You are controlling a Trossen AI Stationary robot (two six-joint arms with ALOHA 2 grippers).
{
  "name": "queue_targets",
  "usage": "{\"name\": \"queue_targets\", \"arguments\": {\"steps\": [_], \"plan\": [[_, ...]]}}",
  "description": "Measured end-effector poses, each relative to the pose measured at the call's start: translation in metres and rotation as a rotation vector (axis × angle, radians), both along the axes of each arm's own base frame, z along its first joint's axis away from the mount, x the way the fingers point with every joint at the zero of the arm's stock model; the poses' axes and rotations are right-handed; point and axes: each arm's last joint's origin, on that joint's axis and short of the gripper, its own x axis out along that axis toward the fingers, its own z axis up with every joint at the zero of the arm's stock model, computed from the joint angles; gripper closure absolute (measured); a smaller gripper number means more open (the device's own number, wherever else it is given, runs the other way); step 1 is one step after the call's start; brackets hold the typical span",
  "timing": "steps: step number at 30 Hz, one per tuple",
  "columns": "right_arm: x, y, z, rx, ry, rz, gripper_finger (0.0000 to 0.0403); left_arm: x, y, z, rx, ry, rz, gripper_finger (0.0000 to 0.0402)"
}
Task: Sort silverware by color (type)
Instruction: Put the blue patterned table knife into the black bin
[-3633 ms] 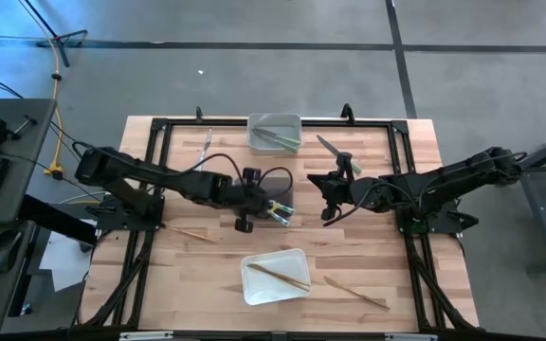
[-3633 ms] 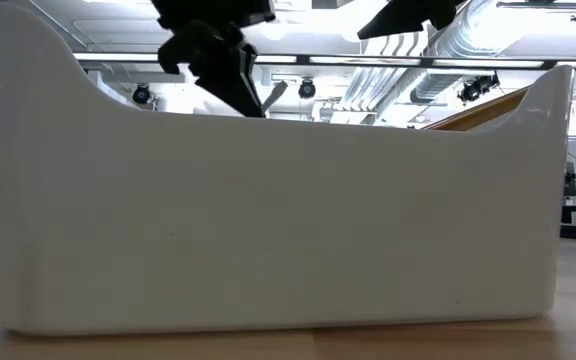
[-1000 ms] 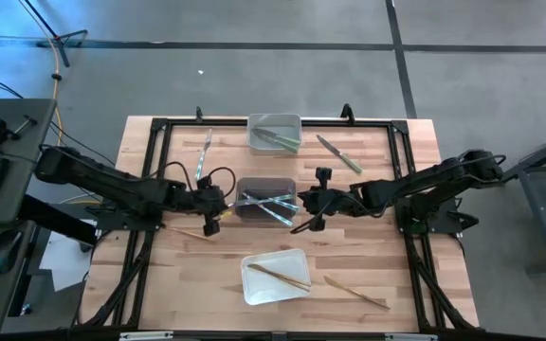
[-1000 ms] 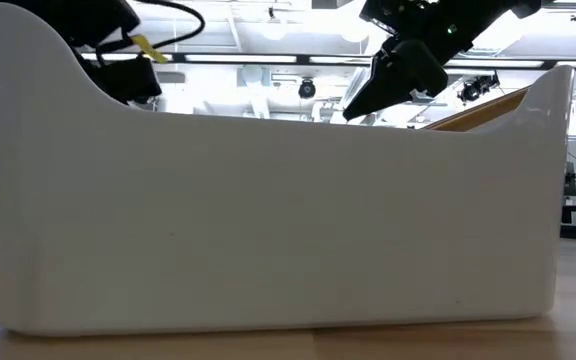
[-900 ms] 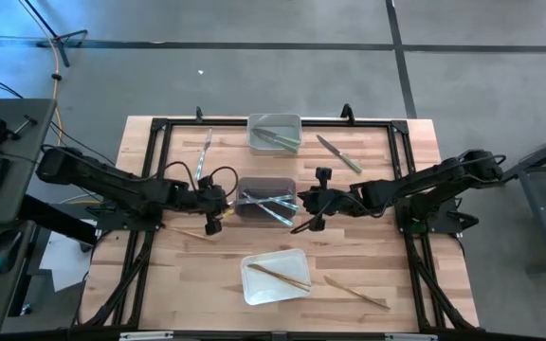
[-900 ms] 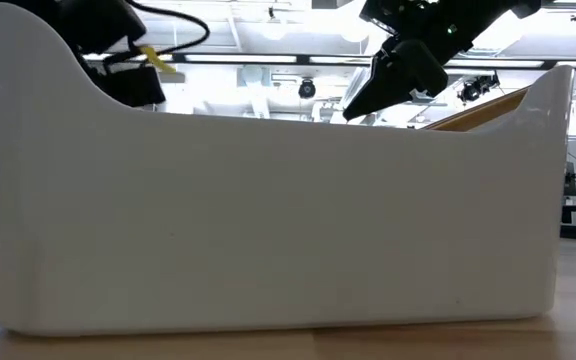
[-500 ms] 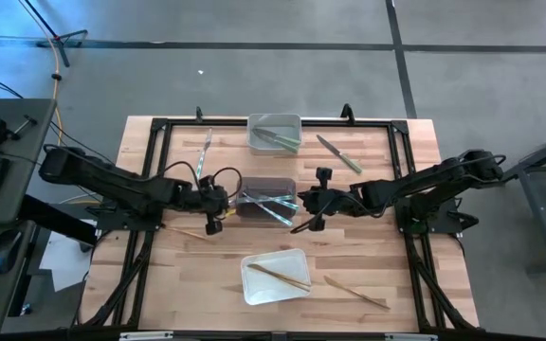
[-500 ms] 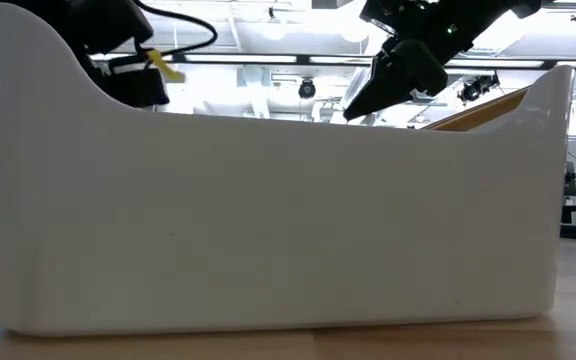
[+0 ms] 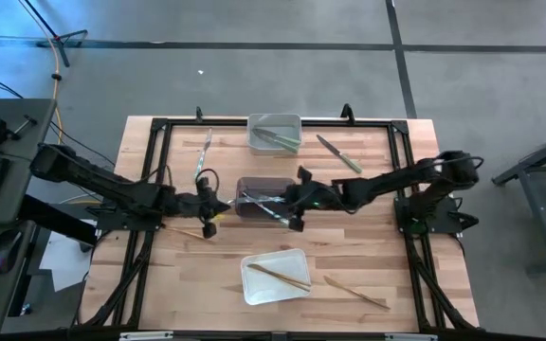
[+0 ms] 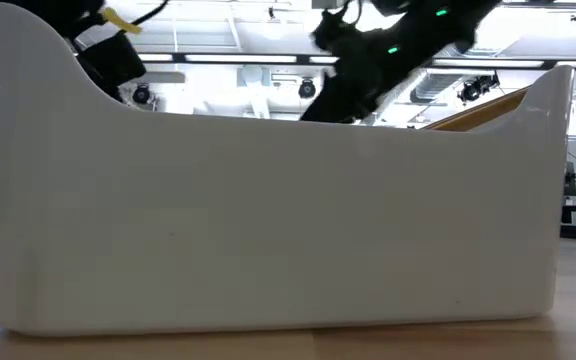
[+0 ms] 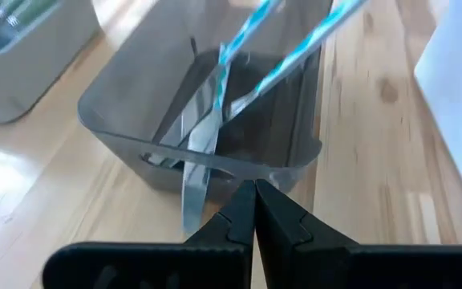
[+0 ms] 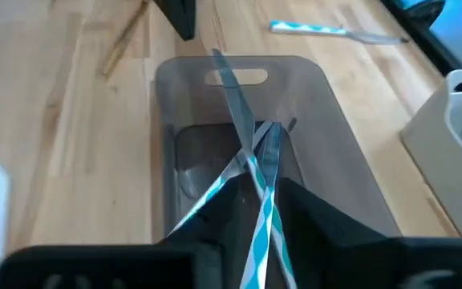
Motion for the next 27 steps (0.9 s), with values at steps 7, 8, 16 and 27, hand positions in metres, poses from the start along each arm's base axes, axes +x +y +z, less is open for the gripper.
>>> {"name": "queue_targets", "arguments": {"steps": [7, 8, 16, 27], "plan": [[0.044, -0.016, -0.009, 0.006, 0.129, 0.004, 0.0279, -0.018, 0.005, -0.016, 0.003, -0.207, 0.013, 0.0401], [0.05, -0.019, -0.011, 0.012, 0.144, 0.008, 0.0276, -0.02, 0.005, -0.017, 0.005, -0.219, 0.011, 0.0401], [0.079, -0.035, -0.028, 0.076, 0.196, 0.053, 0.0273, -0.025, 0.007, -0.019, 0.023, -0.242, 0.004, 0.0401], [0.088, -0.044, -0.056, 0.095, 0.216, 0.096, 0.0273, -0.025, 0.007, -0.018, 0.031, -0.253, 0.005, 0.0401]]}}
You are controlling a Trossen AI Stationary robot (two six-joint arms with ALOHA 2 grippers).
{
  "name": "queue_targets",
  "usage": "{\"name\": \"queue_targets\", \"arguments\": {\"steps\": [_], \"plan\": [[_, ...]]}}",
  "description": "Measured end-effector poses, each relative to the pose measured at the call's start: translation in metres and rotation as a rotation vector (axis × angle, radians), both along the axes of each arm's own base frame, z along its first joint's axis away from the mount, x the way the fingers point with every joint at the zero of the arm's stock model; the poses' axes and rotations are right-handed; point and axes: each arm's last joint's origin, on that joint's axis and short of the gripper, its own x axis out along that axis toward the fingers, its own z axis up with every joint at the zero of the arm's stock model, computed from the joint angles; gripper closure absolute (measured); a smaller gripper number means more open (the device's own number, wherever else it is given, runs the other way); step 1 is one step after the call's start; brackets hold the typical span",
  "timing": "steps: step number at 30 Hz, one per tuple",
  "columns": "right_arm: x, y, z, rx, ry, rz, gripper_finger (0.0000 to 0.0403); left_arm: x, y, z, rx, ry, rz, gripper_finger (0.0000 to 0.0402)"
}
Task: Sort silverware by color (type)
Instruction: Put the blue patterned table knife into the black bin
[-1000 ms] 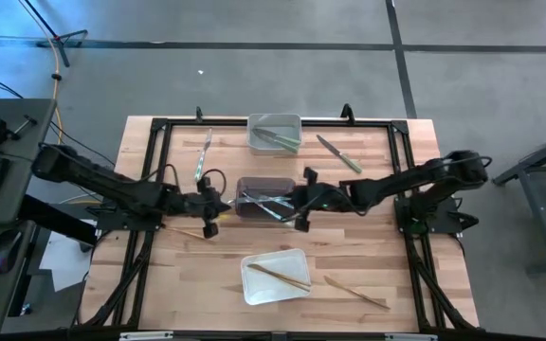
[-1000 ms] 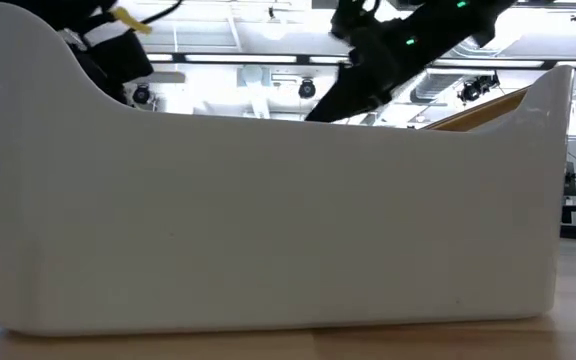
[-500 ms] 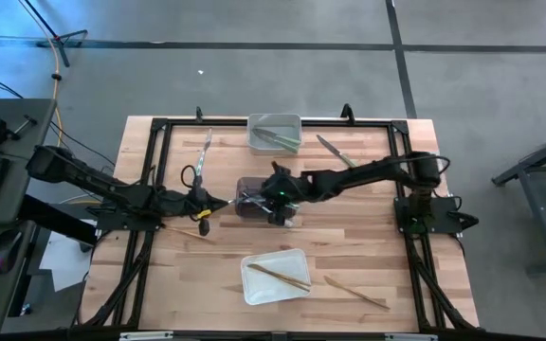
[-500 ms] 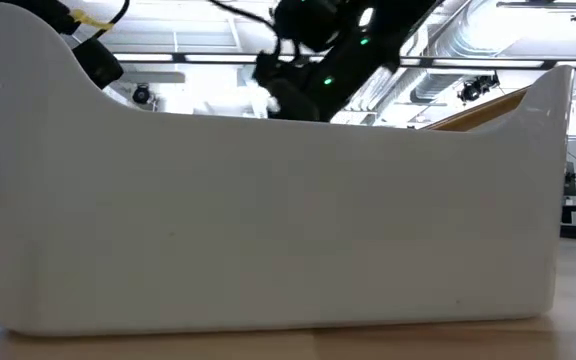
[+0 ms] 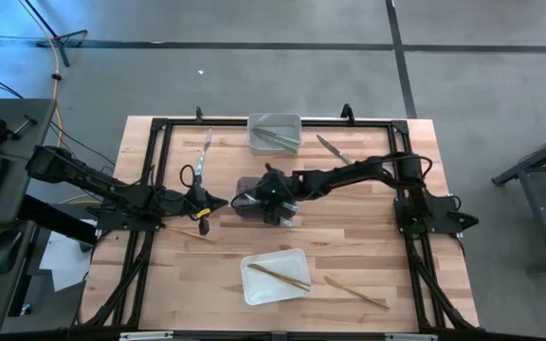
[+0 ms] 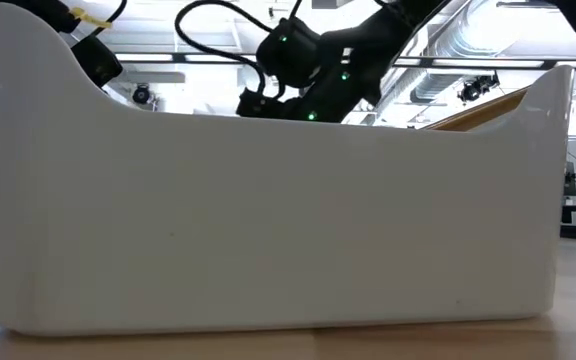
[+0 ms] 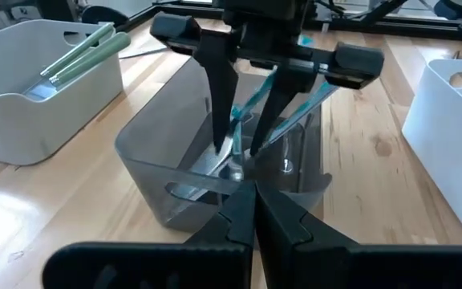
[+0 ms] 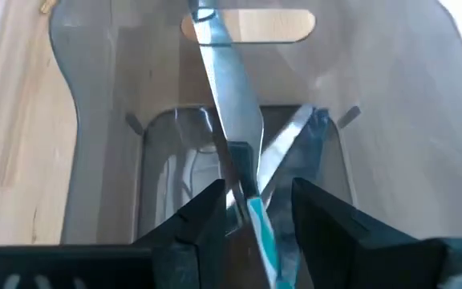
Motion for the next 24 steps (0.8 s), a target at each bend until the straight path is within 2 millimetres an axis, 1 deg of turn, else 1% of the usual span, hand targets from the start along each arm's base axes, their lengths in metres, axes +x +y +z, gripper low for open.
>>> {"name": "queue_targets", "arguments": {"steps": [6, 12, 15, 24], "plan": [[0.0066, -0.0045, -0.0083, -0.007, -0.04, 0.025, 0.0273, -0.0001, 0.0006, 0.0, 0.007, -0.001, 0.018, 0.0401], [0.0074, -0.0052, -0.0099, -0.009, -0.042, 0.031, 0.028, 0.0, 0.0005, 0.0001, 0.013, 0.0, 0.015, 0.0401], [0.0074, -0.0052, -0.0102, -0.009, -0.041, 0.031, 0.03, 0.0, 0.0005, 0.0001, 0.014, 0.001, 0.015, 0.0401], [0.0068, -0.0049, -0.0113, -0.003, -0.035, 0.037, 0.0384, 0.0, 0.0005, 0.0002, 0.014, 0.0, 0.015, 0.0402]]}}
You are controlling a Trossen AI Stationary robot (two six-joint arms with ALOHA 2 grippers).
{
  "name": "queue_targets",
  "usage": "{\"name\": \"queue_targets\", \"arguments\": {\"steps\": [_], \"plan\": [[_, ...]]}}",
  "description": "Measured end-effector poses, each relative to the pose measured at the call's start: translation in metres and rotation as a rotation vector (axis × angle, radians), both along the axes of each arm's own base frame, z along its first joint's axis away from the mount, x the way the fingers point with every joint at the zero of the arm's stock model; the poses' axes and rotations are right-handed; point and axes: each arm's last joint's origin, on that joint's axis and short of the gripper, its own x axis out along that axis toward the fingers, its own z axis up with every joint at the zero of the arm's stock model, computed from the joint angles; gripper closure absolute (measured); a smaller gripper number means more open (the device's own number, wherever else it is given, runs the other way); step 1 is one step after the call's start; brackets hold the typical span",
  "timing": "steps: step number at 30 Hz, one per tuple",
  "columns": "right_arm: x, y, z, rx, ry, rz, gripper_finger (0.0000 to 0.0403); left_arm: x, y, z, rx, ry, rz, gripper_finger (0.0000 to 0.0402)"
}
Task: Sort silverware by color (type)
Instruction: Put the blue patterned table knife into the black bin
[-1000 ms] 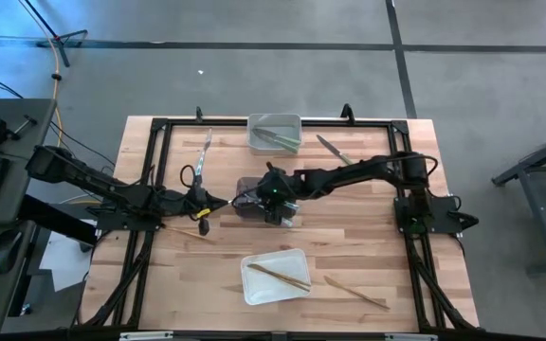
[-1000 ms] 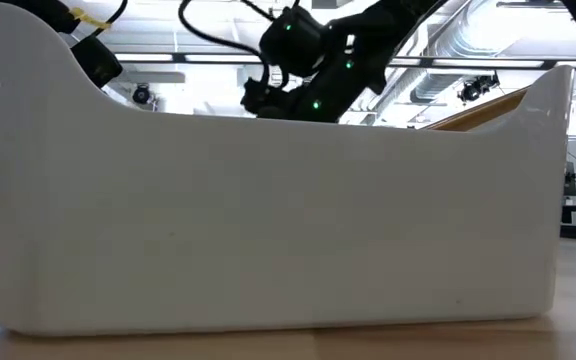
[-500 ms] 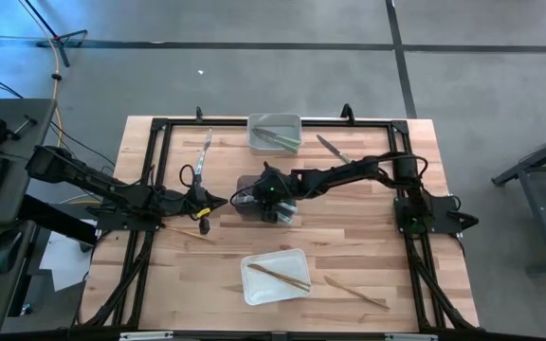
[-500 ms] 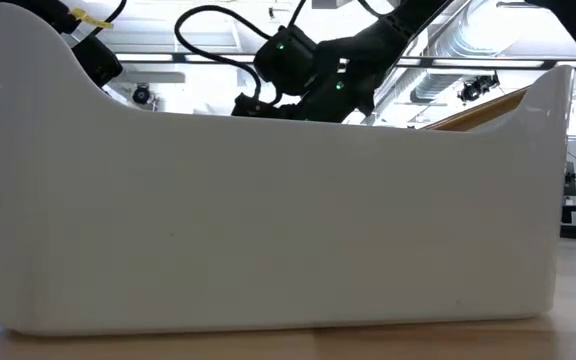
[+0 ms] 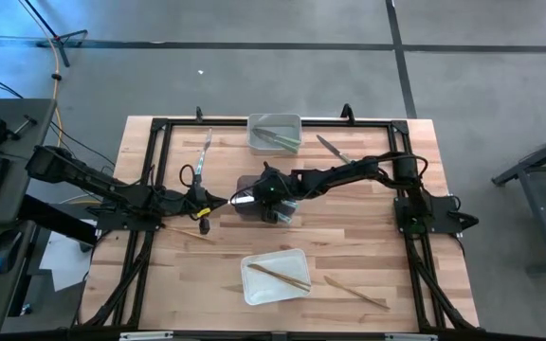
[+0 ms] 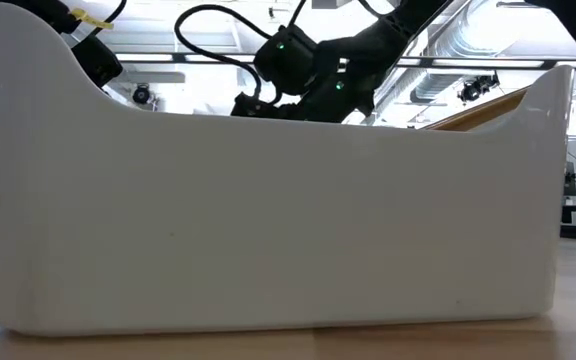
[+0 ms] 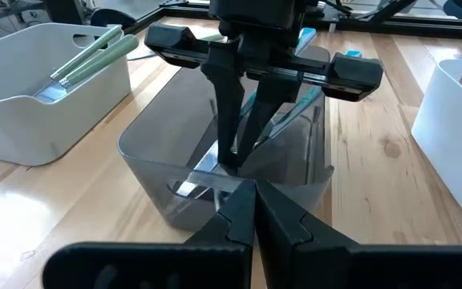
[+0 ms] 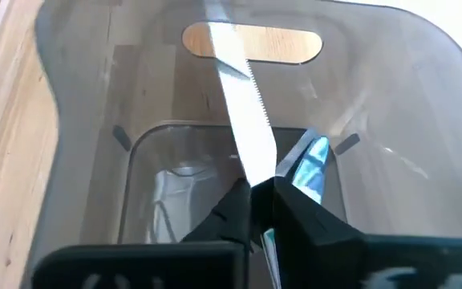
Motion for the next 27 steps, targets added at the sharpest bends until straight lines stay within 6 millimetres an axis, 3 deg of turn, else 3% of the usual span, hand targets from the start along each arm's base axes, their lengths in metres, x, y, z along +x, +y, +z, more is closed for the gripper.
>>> {"name": "queue_targets", "arguments": {"steps": [27], "plan": [[-0.006, 0.004, 0.014, 0.047, 0.002, -0.072, 0.0402, 0.0, 0.0, 0.0, 0.001, 0.0, 0.0, 0.0402]]}}
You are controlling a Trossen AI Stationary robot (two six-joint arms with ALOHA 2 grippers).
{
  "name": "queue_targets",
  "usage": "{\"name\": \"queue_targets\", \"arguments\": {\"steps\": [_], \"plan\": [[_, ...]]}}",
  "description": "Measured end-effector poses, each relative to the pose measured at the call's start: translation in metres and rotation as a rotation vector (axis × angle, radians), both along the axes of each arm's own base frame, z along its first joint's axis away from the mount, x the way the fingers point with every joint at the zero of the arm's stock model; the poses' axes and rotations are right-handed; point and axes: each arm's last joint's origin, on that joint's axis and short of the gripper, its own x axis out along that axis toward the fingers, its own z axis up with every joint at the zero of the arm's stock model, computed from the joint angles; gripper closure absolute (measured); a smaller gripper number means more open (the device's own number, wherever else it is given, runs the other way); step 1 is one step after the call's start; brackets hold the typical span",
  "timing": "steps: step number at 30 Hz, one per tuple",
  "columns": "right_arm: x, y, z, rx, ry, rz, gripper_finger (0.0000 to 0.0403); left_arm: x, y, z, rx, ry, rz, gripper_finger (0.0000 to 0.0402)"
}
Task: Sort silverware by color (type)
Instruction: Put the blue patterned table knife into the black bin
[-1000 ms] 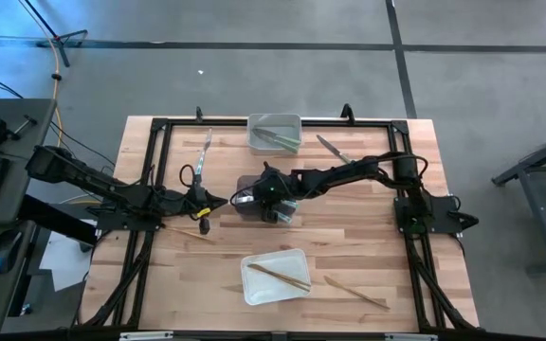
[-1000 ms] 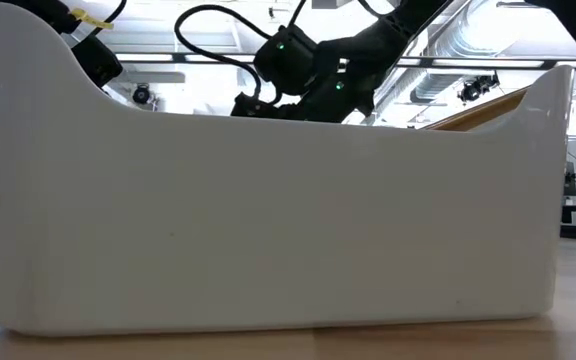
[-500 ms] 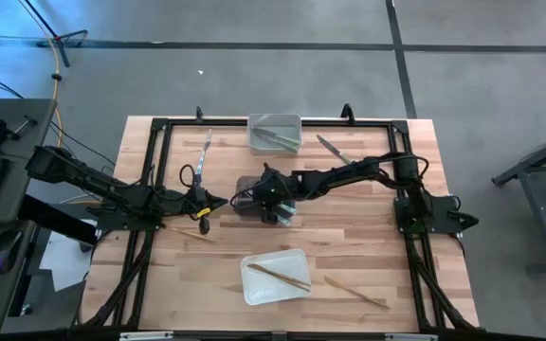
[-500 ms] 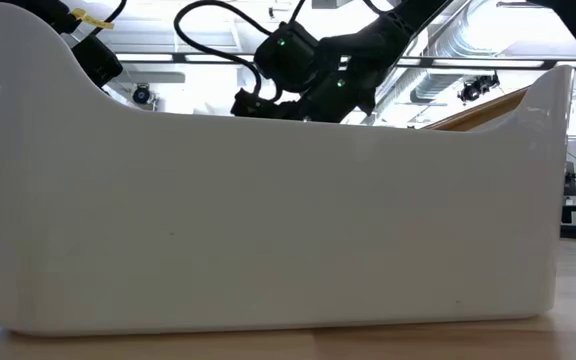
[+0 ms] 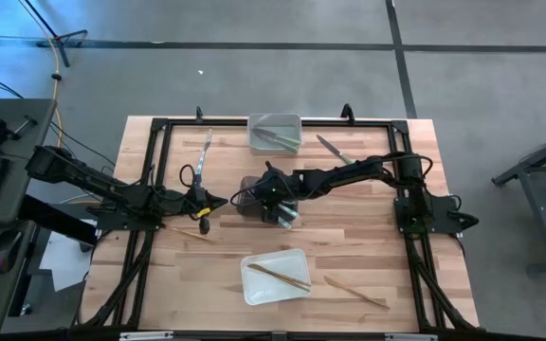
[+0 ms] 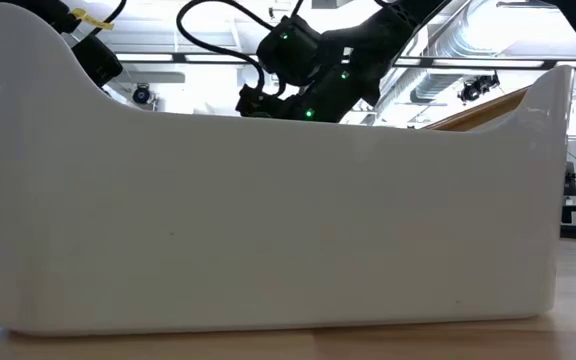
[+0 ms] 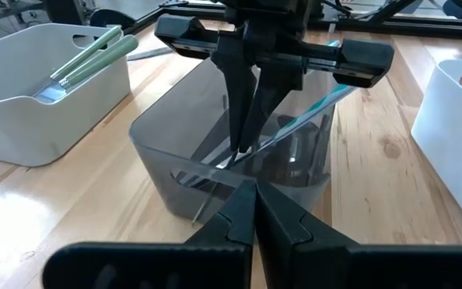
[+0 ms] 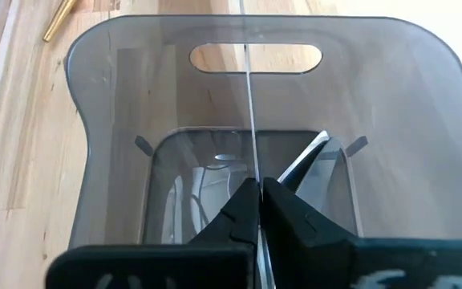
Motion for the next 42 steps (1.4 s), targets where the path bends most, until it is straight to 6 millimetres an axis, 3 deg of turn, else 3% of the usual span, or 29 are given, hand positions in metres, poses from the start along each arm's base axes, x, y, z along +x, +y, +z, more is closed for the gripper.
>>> {"name": "queue_targets", "arguments": {"steps": [28, 31, 38, 42], "plan": [[-0.011, -0.002, 0.017, 0.066, 0.047, -0.061, 0.04, 0.0, 0.0, 0.0, 0.004, 0.001, 0.001, 0.0401], [-0.012, -0.001, 0.016, 0.06, 0.067, -0.049, 0.0379, 0.0, 0.0, 0.0, 0.007, 0.003, 0.0, 0.0402], [-0.012, 0.005, 0.013, 0.034, 0.074, -0.02, 0.0286, 0.0, 0.0, 0.0, 0.007, 0.002, 0.0, 0.0401], [-0.012, 0.0, 0.005, 0.047, 0.112, -0.054, 0.0261, 0.0, 0.0, 0.0, 0.007, 0.002, 0.0, 0.0401]]}}
